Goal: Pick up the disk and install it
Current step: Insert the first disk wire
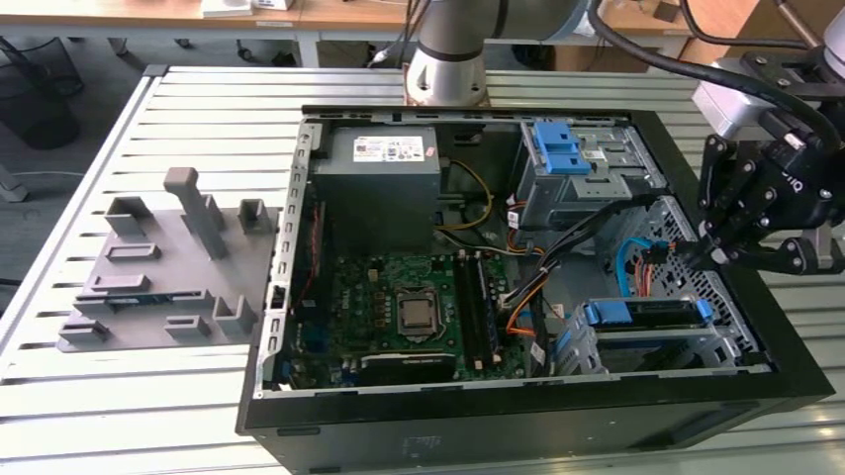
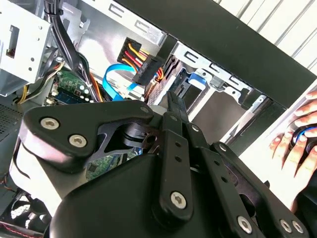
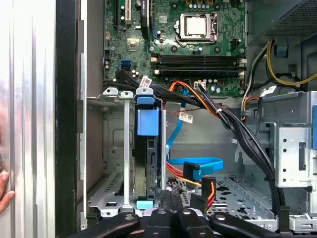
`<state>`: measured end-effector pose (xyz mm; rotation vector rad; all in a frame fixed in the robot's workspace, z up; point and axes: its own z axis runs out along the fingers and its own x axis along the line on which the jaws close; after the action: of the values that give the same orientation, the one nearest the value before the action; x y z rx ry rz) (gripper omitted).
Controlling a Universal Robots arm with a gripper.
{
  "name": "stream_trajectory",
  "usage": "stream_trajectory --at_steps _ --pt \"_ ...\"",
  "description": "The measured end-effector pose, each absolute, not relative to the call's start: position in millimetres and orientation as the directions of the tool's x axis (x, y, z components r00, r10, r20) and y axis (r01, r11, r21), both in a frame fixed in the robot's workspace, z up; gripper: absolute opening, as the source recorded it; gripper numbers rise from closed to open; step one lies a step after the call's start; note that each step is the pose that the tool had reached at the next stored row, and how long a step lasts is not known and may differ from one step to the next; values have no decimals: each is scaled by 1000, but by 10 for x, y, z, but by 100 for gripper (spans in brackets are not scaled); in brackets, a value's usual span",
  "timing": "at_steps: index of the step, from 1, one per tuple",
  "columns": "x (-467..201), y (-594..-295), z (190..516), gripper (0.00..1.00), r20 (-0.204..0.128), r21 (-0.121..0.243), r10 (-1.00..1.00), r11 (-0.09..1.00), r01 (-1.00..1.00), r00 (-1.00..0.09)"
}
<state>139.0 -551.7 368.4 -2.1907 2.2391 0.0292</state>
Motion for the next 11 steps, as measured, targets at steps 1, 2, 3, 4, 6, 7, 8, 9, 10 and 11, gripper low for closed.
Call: stream_trajectory --at_steps 1,2,3,4,6,7,8,9,10,11 --pt "1390 -5508 3692 11 -18 7 -1000 22 -1000 -22" --pt "1390 -5498 3700 11 -17 7 -1000 22 -1000 -22" --pt "1391 -5485 3704 11 -16 7 -1000 22 -1000 -22" --pt "1391 -5469 3708 11 -14 7 -1000 22 -1000 -22" --pt "1395 -5433 3710 11 -12 8 -1000 22 -1000 -22" --pt "1403 -5415 3710 11 -10 10 -1000 22 -1000 -22" --pt "1415 -5402 3710 11 -10 13 -1000 22 -1000 -22" --pt "1428 -5391 3710 11 -10 16 -1000 22 -1000 -22" --pt "1439 -5380 3710 11 -10 21 -1000 22 -1000 -22" --pt "1450 -5367 3710 11 -10 25 -1000 22 -999 -22"
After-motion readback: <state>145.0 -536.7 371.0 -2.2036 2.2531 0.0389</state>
